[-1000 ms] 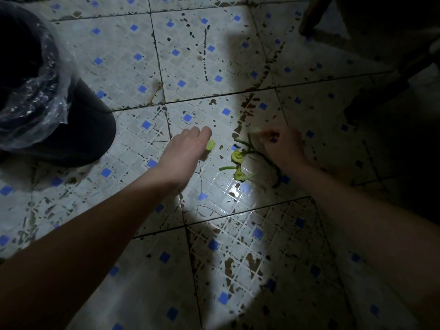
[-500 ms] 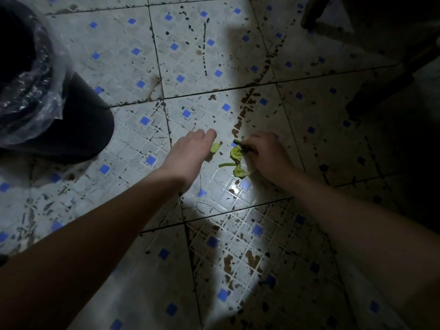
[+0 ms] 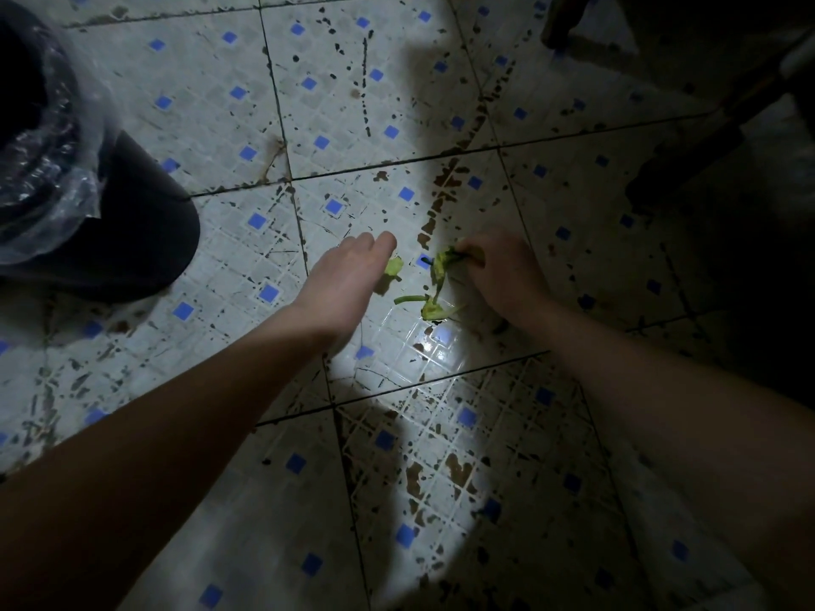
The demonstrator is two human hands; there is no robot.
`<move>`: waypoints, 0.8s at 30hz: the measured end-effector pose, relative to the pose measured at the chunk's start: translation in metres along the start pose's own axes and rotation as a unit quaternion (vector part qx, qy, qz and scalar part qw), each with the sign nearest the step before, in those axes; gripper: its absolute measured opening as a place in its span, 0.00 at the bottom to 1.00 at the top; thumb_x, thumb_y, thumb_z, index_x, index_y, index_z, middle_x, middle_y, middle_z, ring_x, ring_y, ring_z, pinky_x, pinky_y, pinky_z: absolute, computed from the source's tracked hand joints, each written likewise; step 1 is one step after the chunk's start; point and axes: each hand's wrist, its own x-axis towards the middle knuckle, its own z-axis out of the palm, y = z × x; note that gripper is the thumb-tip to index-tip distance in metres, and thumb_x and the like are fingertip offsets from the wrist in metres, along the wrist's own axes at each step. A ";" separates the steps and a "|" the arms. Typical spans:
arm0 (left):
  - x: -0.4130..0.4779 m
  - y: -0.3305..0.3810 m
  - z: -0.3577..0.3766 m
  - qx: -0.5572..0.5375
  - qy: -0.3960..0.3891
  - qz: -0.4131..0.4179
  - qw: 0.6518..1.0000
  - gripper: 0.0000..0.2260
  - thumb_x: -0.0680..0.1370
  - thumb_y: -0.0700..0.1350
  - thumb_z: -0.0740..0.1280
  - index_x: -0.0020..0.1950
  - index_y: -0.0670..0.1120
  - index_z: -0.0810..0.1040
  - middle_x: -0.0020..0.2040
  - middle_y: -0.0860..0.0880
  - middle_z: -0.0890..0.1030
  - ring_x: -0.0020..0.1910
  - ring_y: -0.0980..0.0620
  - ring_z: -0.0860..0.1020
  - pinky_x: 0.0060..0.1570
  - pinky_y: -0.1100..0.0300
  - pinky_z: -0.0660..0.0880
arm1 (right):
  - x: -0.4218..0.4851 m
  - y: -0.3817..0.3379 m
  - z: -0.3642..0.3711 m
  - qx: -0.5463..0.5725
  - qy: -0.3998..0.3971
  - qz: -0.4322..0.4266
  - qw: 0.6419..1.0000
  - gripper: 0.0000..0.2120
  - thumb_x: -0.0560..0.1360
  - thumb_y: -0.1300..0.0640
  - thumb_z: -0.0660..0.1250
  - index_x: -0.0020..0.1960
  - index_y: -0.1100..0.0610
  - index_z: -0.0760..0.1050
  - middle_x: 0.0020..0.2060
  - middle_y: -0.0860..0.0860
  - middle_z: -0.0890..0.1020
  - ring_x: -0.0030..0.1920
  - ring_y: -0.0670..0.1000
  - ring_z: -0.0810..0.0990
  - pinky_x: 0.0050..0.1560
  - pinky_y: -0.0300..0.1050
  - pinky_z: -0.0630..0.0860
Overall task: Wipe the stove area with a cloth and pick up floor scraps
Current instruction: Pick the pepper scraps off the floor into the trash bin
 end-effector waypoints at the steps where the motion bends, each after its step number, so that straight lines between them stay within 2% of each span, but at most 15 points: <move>1: 0.000 0.000 -0.002 0.001 -0.001 0.003 1.000 0.20 0.74 0.31 0.62 0.64 0.43 0.67 0.54 0.42 0.76 0.51 0.44 0.73 0.51 0.49 0.74 | 0.001 -0.001 -0.002 0.000 0.003 0.002 1.000 0.10 0.73 0.65 0.66 0.54 0.60 0.79 0.49 0.57 0.81 0.51 0.54 0.78 0.54 0.48 0.76; 6: -0.004 -0.005 -0.017 0.018 -0.002 0.006 1.000 0.18 0.75 0.35 0.63 0.65 0.41 0.67 0.55 0.40 0.74 0.53 0.41 0.73 0.49 0.48 0.71 | 0.001 -0.013 -0.012 0.018 0.051 -0.003 0.999 0.10 0.72 0.69 0.65 0.51 0.61 0.80 0.48 0.58 0.82 0.49 0.55 0.79 0.49 0.44 0.75; 10: -0.012 -0.013 -0.032 0.036 0.009 -0.004 0.999 0.20 0.74 0.33 0.65 0.64 0.42 0.66 0.54 0.41 0.74 0.52 0.41 0.73 0.49 0.47 0.73 | 0.000 -0.029 -0.023 0.051 0.072 -0.014 0.996 0.09 0.70 0.70 0.67 0.47 0.61 0.79 0.45 0.58 0.82 0.45 0.52 0.79 0.47 0.47 0.78; 15: -0.025 -0.025 -0.057 0.069 0.040 -0.005 0.997 0.23 0.70 0.31 0.68 0.63 0.41 0.67 0.52 0.41 0.74 0.50 0.42 0.72 0.42 0.52 0.67 | 0.004 -0.057 -0.038 0.017 0.080 -0.028 0.996 0.13 0.70 0.72 0.65 0.50 0.59 0.80 0.47 0.54 0.80 0.48 0.50 0.78 0.46 0.39 0.72; 19: -0.035 -0.036 -0.081 0.114 0.066 -0.009 0.991 0.24 0.68 0.27 0.67 0.61 0.42 0.67 0.52 0.41 0.74 0.49 0.41 0.73 0.42 0.50 0.70 | 0.008 -0.089 -0.054 -0.049 0.065 -0.081 0.993 0.12 0.73 0.70 0.63 0.53 0.60 0.80 0.50 0.58 0.80 0.50 0.56 0.77 0.49 0.50 0.76; 22: -0.045 -0.041 -0.102 0.158 0.087 -0.003 0.984 0.25 0.66 0.25 0.67 0.59 0.41 0.67 0.50 0.41 0.73 0.47 0.40 0.72 0.38 0.51 0.66 | 0.009 -0.113 -0.065 -0.054 0.064 -0.101 0.991 0.12 0.75 0.69 0.62 0.54 0.60 0.79 0.51 0.57 0.79 0.51 0.57 0.77 0.51 0.53 0.76; 24: -0.055 -0.045 -0.115 0.189 0.111 0.002 0.976 0.23 0.66 0.24 0.64 0.58 0.40 0.68 0.49 0.40 0.73 0.46 0.40 0.72 0.37 0.53 0.61 | 0.009 -0.128 -0.069 -0.053 0.067 -0.118 0.989 0.11 0.75 0.68 0.63 0.54 0.59 0.79 0.51 0.57 0.79 0.51 0.56 0.77 0.51 0.52 0.76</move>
